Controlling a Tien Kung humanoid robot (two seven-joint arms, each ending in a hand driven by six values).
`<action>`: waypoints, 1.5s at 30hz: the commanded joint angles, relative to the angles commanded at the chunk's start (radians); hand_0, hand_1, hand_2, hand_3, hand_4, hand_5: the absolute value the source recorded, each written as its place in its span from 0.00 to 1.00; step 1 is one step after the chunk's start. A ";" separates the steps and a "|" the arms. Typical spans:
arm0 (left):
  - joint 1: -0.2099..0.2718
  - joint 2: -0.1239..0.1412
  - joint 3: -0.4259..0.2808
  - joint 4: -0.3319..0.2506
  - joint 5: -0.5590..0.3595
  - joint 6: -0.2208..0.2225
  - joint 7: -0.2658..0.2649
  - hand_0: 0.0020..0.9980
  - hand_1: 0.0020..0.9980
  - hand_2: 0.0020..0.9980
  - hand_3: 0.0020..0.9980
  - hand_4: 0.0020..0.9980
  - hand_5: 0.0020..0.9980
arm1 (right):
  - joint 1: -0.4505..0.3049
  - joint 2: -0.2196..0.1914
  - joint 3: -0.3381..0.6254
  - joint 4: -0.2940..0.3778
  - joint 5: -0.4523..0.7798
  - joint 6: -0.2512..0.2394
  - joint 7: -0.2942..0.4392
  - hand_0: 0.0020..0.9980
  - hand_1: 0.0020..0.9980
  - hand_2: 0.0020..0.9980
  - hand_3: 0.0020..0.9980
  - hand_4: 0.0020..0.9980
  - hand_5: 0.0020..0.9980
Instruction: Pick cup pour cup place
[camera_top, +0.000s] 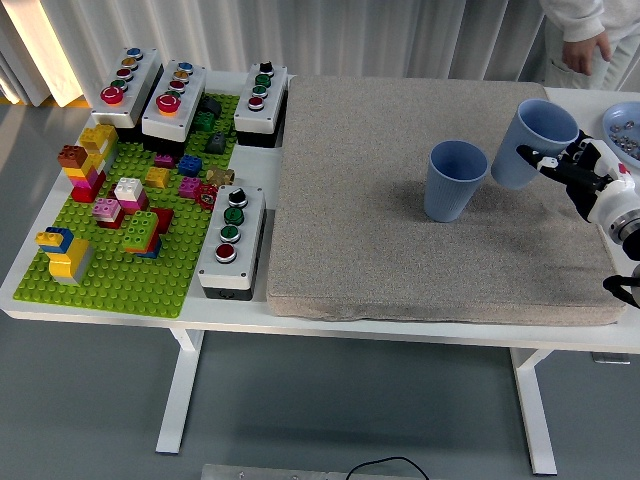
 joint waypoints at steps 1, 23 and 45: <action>0.000 0.000 0.001 0.000 -0.001 0.000 0.000 0.75 0.80 0.85 0.64 0.55 0.93 | -0.006 0.000 -0.003 -0.002 -0.008 -0.003 0.003 0.87 0.78 0.69 0.68 0.71 0.13; -0.003 -0.003 0.006 0.000 -0.001 -0.001 0.001 0.75 0.80 0.85 0.64 0.55 0.93 | -0.045 0.018 -0.046 -0.075 -0.140 -0.042 0.089 0.87 0.78 0.69 0.68 0.70 0.13; -0.003 -0.002 0.007 0.000 0.005 -0.002 0.002 0.75 0.80 0.85 0.64 0.55 0.93 | -0.036 0.022 -0.069 -0.108 -0.225 -0.072 0.137 0.87 0.78 0.69 0.68 0.69 0.12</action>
